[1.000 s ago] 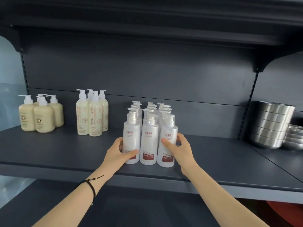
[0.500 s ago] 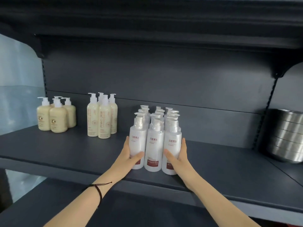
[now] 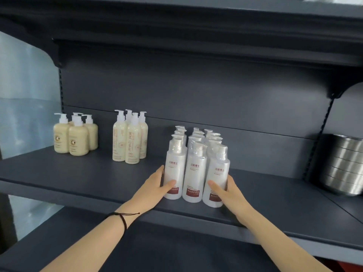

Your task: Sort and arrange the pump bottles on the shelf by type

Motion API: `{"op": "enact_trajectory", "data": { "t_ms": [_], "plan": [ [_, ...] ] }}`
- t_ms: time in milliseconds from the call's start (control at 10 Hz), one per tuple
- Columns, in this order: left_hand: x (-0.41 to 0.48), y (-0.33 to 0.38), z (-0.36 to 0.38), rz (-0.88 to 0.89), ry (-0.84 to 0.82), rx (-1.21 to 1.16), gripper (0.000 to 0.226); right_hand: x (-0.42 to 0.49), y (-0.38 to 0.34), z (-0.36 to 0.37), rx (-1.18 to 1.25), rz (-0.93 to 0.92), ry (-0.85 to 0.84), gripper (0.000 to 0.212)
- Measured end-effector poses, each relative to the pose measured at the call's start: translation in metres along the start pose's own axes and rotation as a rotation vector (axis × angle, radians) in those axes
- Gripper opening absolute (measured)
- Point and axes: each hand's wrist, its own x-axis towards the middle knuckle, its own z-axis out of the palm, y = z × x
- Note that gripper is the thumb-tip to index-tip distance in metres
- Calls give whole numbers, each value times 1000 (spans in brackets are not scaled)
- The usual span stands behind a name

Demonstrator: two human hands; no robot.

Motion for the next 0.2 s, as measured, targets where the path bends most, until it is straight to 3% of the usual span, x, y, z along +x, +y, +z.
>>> {"op": "enact_trajectory", "data": {
  "t_ms": [100, 200],
  "plan": [
    [-6, -12, -23, -53, 56, 288, 65, -6, -5, 12, -8, 51, 227, 58],
    [-15, -18, -50, 35, 133, 467, 54, -16, -11, 29, -133, -17, 570, 68]
  ]
}}
